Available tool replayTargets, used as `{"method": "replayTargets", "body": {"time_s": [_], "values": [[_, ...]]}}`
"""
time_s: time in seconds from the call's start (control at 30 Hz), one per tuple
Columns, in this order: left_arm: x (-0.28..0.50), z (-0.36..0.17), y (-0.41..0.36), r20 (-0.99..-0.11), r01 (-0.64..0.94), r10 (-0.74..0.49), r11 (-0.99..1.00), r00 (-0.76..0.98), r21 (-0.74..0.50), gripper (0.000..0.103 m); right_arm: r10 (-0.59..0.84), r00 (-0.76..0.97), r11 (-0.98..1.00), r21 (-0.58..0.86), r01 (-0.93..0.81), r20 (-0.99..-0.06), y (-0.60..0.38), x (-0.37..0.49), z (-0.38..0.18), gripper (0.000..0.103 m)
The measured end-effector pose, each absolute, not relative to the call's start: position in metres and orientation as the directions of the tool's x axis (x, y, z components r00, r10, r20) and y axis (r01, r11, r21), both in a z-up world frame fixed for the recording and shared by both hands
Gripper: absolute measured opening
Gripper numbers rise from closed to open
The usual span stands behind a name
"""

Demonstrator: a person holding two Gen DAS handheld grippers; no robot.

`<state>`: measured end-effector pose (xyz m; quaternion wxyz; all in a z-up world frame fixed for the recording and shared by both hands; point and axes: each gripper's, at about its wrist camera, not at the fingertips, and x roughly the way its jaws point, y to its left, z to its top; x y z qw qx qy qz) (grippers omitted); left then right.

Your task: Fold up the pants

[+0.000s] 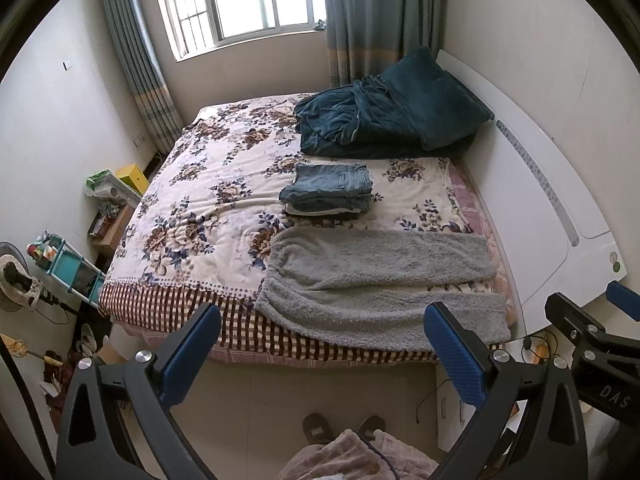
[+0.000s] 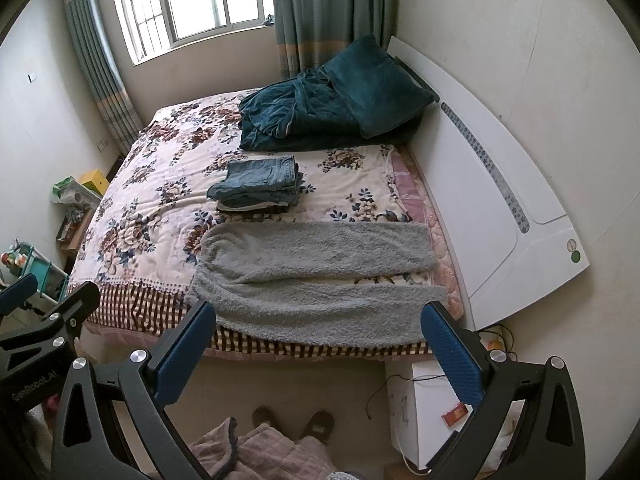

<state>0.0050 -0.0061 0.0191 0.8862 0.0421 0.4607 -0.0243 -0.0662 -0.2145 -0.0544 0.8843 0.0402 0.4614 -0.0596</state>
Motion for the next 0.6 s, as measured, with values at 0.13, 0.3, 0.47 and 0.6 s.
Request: {"method": "replayTargets", "body": {"time_s": [0.13,0.3,0.47,0.6], "values": [[0.004,0.021,-0.007,-0.816,0.081,-0.003,0.995,0.577,0.054,0.103,-0.069,0.568,0.989,0.016,0.144,-0.82,-0.216,-0.065,-0.053,0.103],[0.004,0.022,-0.006,-0.815,0.081,-0.005,0.995,0.579,0.052,0.103,-0.072,0.572,0.989,0.016,0.146,-0.817,-0.219,-0.067,-0.049,0.103],[0.003,0.027,-0.006,-0.813,0.083,-0.007,0.995,0.582,0.05,0.103,-0.071,0.575,0.989,0.019,0.149,-0.815,-0.224,-0.068,-0.046,0.103],[0.003,0.029,-0.007,-0.812,0.082,-0.005,0.995,0.584,0.053,0.103,-0.075,0.576,0.989,0.016,0.15,-0.814,-0.226,-0.068,-0.045,0.103]]}}
